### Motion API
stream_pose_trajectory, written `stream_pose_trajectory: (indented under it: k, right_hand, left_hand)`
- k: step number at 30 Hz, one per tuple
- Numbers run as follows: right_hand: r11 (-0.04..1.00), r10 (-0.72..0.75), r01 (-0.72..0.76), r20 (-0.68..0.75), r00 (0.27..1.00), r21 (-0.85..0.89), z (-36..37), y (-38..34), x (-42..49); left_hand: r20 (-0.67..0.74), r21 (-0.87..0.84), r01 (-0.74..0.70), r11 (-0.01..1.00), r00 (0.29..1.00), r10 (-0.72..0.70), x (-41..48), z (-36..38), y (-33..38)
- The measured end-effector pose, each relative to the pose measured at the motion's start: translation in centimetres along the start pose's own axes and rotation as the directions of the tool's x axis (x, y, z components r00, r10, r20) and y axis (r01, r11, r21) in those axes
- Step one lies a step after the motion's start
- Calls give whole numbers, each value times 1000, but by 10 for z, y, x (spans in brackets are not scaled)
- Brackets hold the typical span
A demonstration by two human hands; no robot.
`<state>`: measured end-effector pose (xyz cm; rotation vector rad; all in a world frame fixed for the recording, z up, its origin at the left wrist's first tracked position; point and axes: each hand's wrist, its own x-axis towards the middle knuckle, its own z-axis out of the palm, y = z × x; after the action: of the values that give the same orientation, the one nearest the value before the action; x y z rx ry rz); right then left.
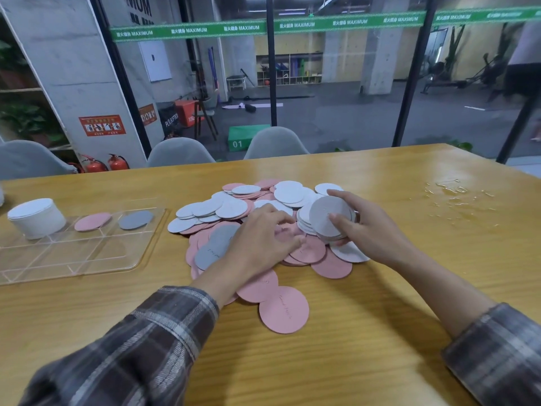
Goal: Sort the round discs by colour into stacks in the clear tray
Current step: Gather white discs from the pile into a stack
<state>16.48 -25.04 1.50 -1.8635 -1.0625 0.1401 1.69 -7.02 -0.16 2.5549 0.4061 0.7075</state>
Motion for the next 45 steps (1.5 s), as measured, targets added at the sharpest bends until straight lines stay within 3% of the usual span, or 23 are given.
stream_pose_trajectory:
  k: [10, 19, 29, 37, 45]
  right_hand:
    - [997, 22, -26, -61, 998, -72, -24, 14, 0]
    - [998, 33, -38, -91, 995, -48, -38, 26, 2]
    - [998, 57, -59, -73, 996, -26, -33, 22, 0]
    - [998, 54, -55, -62, 997, -23, -34, 20, 0]
    - [999, 48, -49, -43, 998, -13, -35, 18, 0]
  left_hand:
    - [105, -58, -235, 970, 965, 240, 11, 25, 20]
    - [185, -30, -321, 947, 929, 321, 14, 40, 35]
    - [155, -129, -262, 956, 947, 281, 5, 37, 32]
    - [220, -77, -168, 983, 959, 181, 7, 34, 34]
    - [156, -307, -41, 951, 983, 93, 4, 29, 40]
